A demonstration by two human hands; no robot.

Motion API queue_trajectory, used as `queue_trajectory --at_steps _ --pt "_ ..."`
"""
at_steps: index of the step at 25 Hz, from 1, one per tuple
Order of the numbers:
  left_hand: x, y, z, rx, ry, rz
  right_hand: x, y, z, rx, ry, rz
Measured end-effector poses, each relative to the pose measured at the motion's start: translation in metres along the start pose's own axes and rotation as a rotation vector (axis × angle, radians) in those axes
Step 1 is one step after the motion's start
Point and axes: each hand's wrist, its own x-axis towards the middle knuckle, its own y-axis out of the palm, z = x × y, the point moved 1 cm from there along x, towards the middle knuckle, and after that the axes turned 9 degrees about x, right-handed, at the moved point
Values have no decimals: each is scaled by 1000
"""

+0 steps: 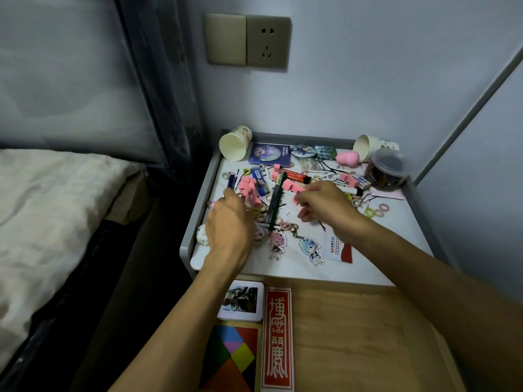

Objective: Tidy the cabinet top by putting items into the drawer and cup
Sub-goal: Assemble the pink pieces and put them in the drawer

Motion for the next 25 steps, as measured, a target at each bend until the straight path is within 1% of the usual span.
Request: queue_trajectory --at_steps 2,3,7,11,13,17,19,21,23,25 --pt "4 -3 4 -154 -39 19 9 8 4 38 -16 12" --pt "6 -5 7 -250 -73 58 14 15 9 -16 -45 14" --pt "6 -19 19 -644 -262 226 27 56 23 -490 -252 -39" --pt "3 -29 31 -881 -335 274 35 87 19 -750 -288 -143" --pt "2 -33 37 -926 -339 282 38 93 19 -794 -274 -162" --pt "-1 -40 43 -980 -334 292 35 90 25 -757 -202 -191" --pt "-4 -46 40 -1000 -310 320 27 77 33 -695 -207 -190" --pt "-9 -50 33 -1012 -261 362 11 57 37 -592 -252 -142" --pt "-15 -51 26 -969 -183 392 -16 34 31 -393 -274 -75" --pt "-24 -48 21 -865 -51 401 -49 12 18 -111 -219 -8"
